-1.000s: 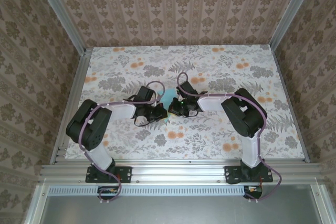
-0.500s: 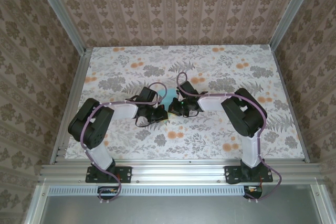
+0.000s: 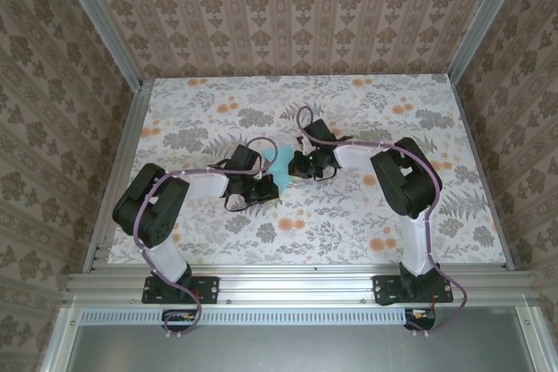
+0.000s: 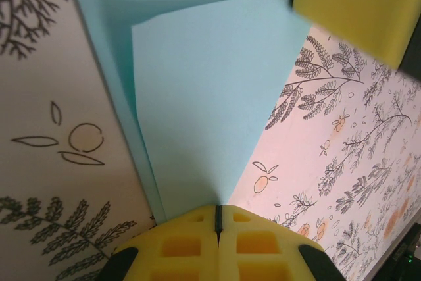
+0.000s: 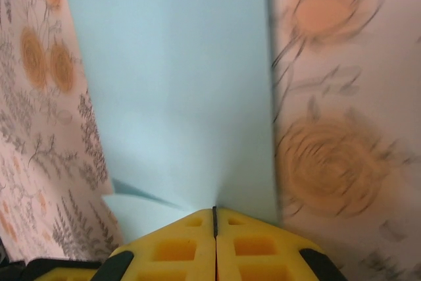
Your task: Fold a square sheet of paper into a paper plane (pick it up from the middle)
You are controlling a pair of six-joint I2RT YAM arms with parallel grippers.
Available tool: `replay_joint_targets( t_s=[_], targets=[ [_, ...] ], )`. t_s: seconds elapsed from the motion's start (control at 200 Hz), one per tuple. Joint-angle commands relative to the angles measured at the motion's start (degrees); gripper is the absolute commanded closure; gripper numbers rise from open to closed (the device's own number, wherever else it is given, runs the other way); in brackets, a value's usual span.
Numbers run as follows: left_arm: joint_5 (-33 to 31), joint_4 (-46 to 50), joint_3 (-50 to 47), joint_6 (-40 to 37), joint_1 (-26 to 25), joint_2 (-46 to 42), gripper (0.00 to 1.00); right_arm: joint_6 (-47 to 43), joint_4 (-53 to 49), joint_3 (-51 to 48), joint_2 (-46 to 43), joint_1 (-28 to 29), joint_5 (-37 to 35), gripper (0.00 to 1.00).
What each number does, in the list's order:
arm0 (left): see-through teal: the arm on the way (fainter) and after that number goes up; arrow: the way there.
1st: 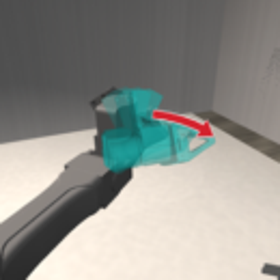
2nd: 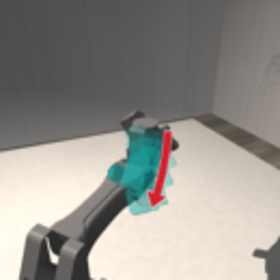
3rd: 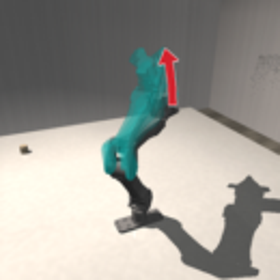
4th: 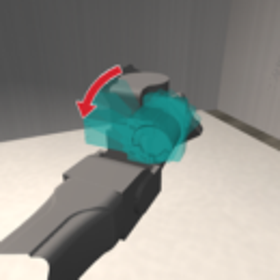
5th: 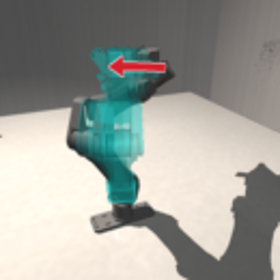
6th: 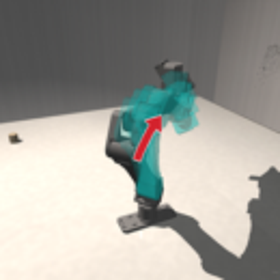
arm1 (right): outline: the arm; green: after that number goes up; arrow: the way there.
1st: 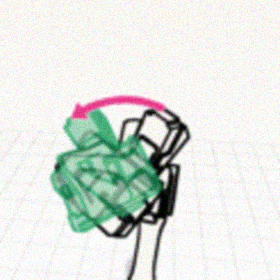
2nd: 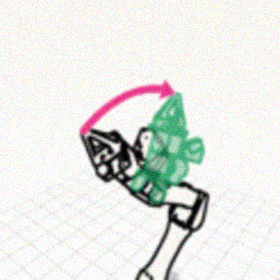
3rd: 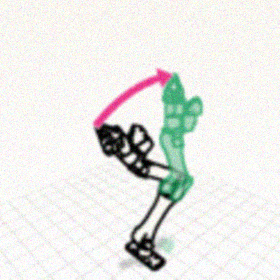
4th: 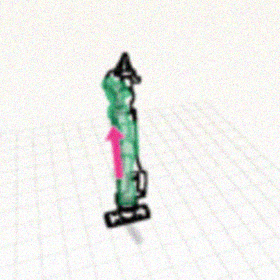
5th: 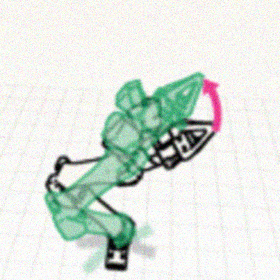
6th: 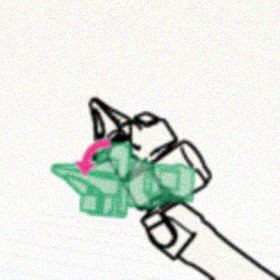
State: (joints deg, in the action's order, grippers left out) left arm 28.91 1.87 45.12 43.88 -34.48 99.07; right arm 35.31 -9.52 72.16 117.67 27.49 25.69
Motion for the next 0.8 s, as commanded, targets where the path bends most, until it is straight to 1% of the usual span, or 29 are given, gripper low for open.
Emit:
replay_joint_targets(
  t_s=[0.0, 0.125, 0.2, 0.315, 0.41, 0.505, 0.655, 0.8],
  targets=[
    [-6.33, 8.88, -3.2, -1.8, -0.23, 3.59, 1.0, -4.71, -4.0, 3.37, 2.52, -3.28, -4.52, 0.93],
    [-6.58, 9.27, -2.43, -1.88, -0.32, 3.67, 1.0, -6.09, -5.96, 6.0, 1.4, -4.59, -5.48, 0.92],
    [-6.58, 9.61, -1.89, -2.05, -0.33, 3.85, 1.0, -6.67, -6.48, 6.38, -1.18, -4.55, -4.37, 0.92],
    [-6.8, 9.91, -1.38, -2.11, -0.41, 3.99, 1.0, -5.13, -4.75, 3.12, -6.08, -3.73, -1.82, 0.92],
    [-6.91, 9.89, -1.18, -1.95, -0.41, 4.1, 1.0, -1.78, -1.41, -1.21, -8.49, -2.06, 0.41, 0.91],
    [-6.93, 9.77, -1.18, -2.04, -0.5, 4.12, 1.0, 1.54, 1.41, -4.39, -8.48, 0.41, 2.07, 0.92],
    [-6.93, 9.81, -1.27, -2.16, -0.59, 4.12, 1.0, 4.34, 2.85, -5.19, -5.9, 3.63, 3.32, 0.92],
    [-6.88, 9.66, -1.52, -2.21, -0.59, 3.96, 1.0, 5.32, 3.75, -4.95, -2.97, 4.58, 4.44, 0.93]
  ],
)
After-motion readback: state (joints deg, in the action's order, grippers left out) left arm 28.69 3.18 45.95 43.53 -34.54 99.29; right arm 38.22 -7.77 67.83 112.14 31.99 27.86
